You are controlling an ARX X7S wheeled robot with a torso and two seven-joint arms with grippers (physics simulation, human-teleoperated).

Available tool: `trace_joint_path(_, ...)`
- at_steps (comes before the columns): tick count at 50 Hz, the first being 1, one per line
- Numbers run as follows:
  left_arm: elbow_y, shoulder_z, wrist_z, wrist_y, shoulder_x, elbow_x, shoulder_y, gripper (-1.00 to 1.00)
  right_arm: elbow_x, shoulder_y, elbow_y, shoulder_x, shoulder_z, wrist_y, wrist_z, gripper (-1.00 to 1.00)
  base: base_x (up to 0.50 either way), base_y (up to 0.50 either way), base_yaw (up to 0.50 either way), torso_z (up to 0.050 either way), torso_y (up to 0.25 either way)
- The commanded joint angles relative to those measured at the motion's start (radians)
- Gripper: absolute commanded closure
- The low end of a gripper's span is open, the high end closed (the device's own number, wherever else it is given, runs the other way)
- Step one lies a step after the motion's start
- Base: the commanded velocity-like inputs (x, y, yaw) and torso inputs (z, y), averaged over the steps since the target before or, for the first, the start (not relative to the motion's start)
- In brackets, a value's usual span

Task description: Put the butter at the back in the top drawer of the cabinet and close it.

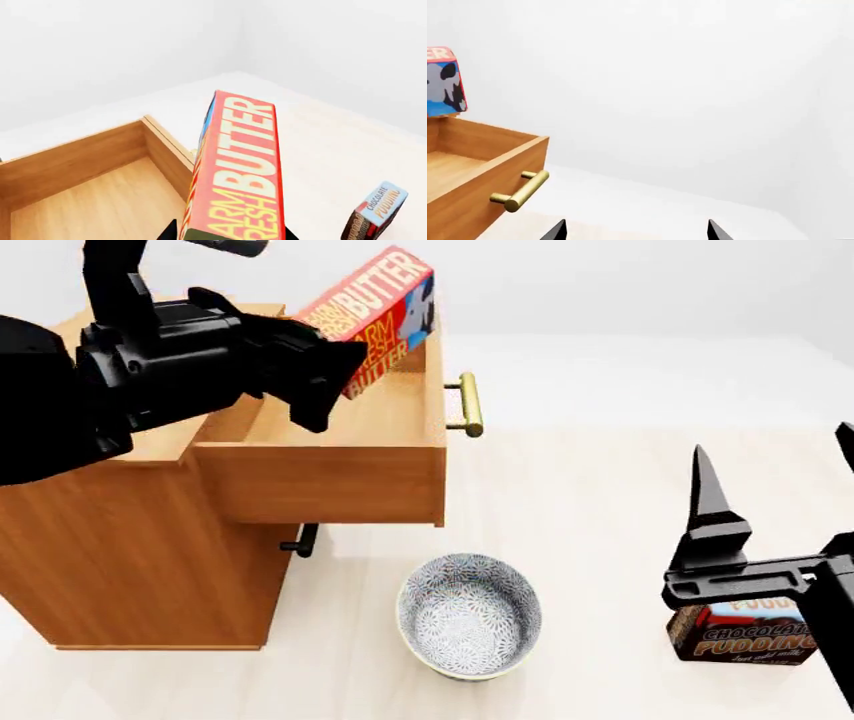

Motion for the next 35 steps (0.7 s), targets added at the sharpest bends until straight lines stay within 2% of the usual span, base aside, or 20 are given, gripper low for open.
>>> trace_joint_path(1, -0.232, 0.000, 0.009, -0.040, 0.137, 0.054, -0.111, 1.00, -0.184, -0.129, -0.040, 0.047, -0.096, -0.229, 0.075, -1.00, 0.00, 0.00, 0.00, 0.000, 0.000)
trace_joint_path(7, -0.350, 0.026, 0.043, -0.051, 0.212, 0.095, -0.139, 1.00, -0.265, -0.169, -0.043, 0.047, -0.133, -0.276, 0.120, -1.00, 0.00, 0.00, 0.00, 0.000, 0.002)
trace_joint_path(16, -0.512, 0.062, 0.118, -0.043, 0.302, 0.158, -0.151, 1.00, -0.380, -0.193, -0.087, 0.047, -0.153, -0.262, 0.242, -1.00, 0.00, 0.00, 0.00, 0.000, 0.001)
trace_joint_path(35, -0.881, 0.156, 0.294, 0.002, 0.489, 0.307, -0.162, 1.00, -0.445, -0.227, -0.091, 0.047, -0.182, -0.272, 0.254, -1.00, 0.00, 0.00, 0.00, 0.001, 0.002)
